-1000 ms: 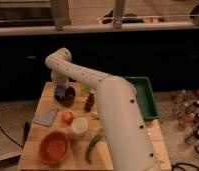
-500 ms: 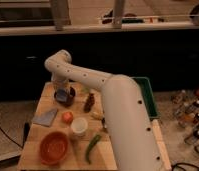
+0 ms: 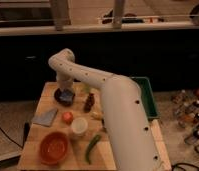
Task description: Wipe purple bowl with sponge
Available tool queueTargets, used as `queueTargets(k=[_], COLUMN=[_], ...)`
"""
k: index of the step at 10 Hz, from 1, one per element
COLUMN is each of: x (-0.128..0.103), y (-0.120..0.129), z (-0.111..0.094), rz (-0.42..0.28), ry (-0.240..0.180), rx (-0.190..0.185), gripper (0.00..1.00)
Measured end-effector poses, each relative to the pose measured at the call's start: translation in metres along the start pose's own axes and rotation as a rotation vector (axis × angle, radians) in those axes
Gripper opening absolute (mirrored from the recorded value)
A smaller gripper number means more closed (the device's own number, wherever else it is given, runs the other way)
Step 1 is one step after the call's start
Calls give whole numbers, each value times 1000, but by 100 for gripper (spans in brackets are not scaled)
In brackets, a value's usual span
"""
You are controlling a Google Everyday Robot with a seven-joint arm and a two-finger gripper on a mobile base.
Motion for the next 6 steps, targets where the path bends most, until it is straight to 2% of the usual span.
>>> queueTargets(k=[3,5,6], x=[23,33,39], y=[10,9,3], z=[0,0,-1], rz=[66,85,87], ry=[41,77,101], rx=[-11,7,34], gripper=[0,0,0])
